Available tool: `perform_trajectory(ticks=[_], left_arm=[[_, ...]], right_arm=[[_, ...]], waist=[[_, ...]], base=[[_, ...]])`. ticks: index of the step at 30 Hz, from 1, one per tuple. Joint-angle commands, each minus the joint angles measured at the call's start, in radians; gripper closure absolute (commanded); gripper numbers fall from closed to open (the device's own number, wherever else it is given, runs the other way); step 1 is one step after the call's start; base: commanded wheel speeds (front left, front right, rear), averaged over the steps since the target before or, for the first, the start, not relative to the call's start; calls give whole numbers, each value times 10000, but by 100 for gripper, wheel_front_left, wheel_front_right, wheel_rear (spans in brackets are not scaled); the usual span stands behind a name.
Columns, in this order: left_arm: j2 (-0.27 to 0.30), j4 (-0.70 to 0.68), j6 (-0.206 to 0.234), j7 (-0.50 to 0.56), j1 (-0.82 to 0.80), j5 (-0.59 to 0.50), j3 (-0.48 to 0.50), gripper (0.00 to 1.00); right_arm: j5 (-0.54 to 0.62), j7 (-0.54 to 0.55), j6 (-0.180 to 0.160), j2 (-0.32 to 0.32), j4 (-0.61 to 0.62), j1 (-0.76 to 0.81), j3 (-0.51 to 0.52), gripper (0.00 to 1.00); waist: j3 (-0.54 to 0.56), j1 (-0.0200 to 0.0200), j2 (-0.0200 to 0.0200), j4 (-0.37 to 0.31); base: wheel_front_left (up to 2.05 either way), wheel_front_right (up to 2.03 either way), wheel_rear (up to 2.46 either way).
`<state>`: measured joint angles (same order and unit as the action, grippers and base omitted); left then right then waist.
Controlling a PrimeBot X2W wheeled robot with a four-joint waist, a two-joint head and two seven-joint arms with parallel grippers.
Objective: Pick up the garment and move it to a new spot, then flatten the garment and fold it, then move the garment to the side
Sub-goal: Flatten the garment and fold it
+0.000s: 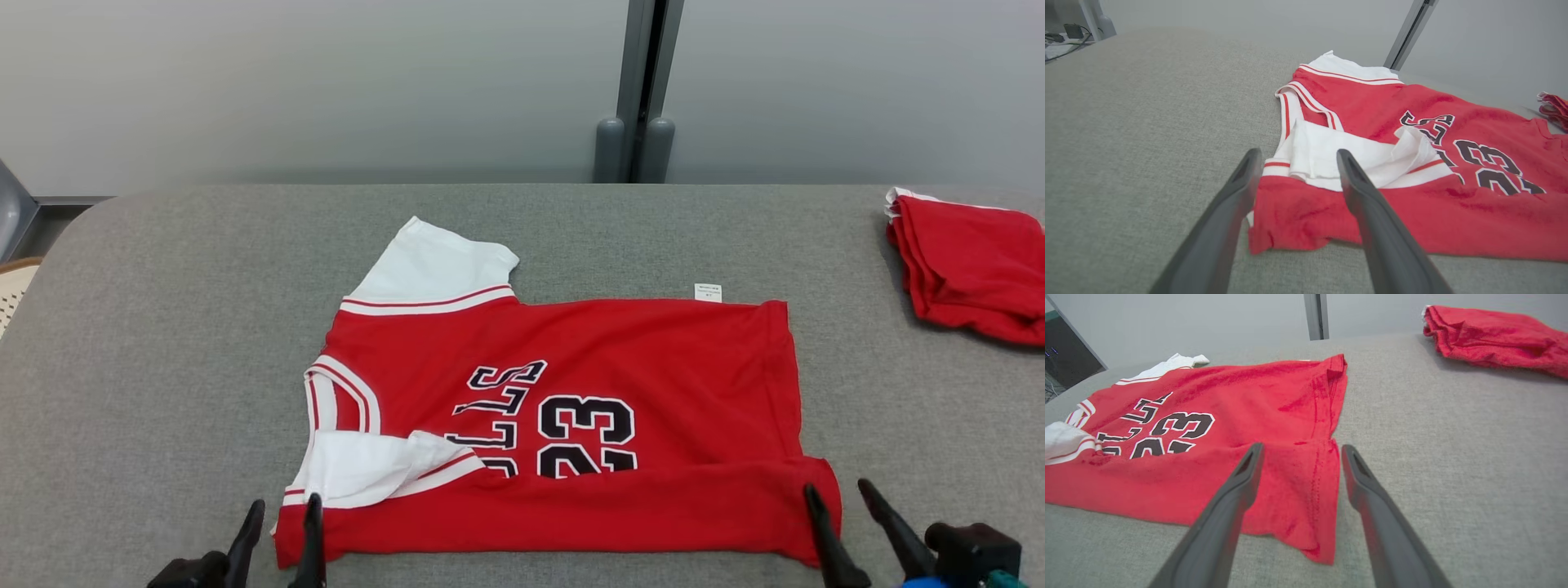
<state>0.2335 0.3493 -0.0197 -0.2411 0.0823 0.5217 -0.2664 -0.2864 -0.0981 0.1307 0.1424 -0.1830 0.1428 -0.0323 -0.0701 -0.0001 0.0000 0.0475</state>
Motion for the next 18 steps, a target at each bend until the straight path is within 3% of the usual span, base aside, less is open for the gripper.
perform_trajectory(ticks=[1,18], left_arm=[[56,-151,79,-101,-292,-156,96,0],[-253,-1457,293,-246,-1996,-1187,948,0]], right_arm=[[143,-187,1,59,147,-373,114,0],[668,-1004,1,-460,330,-2232,28,0]], waist=[[20,1,0,-29],[-174,1,0,-476]], base=[[0,0,0],[0,0,0]])
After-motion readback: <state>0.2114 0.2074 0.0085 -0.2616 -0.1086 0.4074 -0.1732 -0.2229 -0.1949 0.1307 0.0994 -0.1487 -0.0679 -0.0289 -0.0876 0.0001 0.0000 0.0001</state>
